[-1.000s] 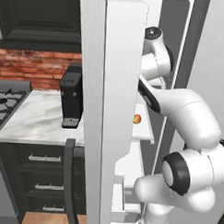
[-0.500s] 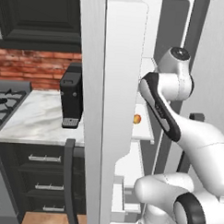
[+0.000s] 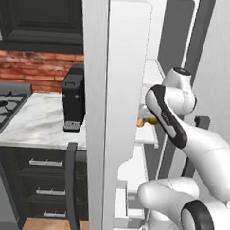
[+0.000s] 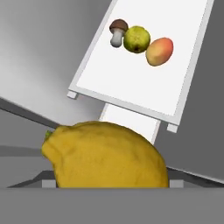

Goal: Take the pear and lemon from the highest rack and move them to the second highest rack where the mushroom and mango are located, to maximize freezer space. Close the freezer door after rearranging.

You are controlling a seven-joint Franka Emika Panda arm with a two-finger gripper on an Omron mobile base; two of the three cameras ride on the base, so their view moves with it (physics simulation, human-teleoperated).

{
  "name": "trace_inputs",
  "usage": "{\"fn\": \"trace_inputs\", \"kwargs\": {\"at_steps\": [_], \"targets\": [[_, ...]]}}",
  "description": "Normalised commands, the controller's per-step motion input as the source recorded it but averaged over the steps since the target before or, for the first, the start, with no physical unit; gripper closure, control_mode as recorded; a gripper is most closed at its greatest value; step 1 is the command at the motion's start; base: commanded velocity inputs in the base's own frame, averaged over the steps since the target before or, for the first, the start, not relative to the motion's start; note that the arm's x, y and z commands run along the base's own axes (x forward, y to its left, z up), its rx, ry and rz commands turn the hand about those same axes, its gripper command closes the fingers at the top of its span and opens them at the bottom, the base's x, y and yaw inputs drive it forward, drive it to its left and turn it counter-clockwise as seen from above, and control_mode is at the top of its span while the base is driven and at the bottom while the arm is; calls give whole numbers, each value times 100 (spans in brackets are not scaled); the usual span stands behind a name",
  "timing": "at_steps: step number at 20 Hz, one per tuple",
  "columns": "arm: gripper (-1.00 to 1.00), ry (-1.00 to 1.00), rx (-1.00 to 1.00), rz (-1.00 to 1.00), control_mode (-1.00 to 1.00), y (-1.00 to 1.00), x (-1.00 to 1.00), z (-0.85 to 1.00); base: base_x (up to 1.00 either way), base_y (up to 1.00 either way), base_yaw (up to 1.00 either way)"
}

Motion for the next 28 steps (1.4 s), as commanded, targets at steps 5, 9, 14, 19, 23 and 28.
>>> {"fn": "trace_inputs", "kwargs": {"at_steps": [5, 9, 14, 19, 23, 28], "targets": [[100, 7, -4, 0, -100, 13, 27, -58, 0, 0, 0], [100, 5, -11, 0, -100, 25, 44, -58, 0, 0, 0], [100, 8, -12, 0, -100, 27, 62, -62, 0, 0, 0], [100, 1, -1, 0, -100, 7, 80, -65, 0, 0, 0], [100, -1, 0, 0, -100, 0, 82, -49, 0, 0, 0], [100, 0, 0, 0, -100, 0, 73, -37, 0, 0, 0]]}}
